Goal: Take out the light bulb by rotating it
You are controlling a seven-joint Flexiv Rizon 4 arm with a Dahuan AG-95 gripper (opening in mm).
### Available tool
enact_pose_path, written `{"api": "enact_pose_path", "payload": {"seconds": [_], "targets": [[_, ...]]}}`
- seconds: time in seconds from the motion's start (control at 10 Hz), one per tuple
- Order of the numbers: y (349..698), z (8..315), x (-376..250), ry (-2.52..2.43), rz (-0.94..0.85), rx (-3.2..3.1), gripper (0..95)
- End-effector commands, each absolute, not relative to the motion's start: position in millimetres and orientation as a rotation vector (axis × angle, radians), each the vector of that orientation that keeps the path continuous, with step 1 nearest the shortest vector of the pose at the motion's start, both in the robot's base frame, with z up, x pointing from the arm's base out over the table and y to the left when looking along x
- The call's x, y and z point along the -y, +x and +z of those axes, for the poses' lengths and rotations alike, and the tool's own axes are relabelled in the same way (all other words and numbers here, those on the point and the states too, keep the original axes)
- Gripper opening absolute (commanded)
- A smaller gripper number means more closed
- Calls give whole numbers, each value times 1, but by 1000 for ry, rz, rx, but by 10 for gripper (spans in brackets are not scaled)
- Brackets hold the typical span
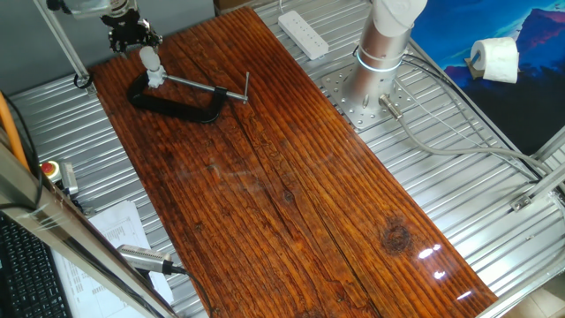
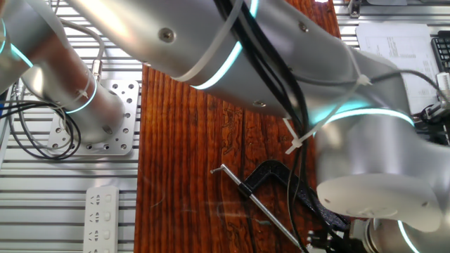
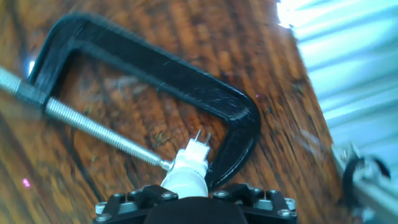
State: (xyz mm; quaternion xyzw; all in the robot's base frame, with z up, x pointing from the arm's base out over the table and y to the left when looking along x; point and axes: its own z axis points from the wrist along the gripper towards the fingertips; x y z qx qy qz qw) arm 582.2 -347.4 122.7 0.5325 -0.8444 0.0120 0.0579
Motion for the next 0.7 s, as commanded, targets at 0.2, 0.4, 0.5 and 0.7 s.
{"api": "enact_pose_path", "payload": {"seconds": [0.2,0.4,0.5,0.7], "targets": [[581,116,349,1045,-29,2865,570],[581,116,349,1021,-60,2878,570],[581,116,349,1019,-62,2877,570],[577,114,350,1000,-60,2884,570]]}}
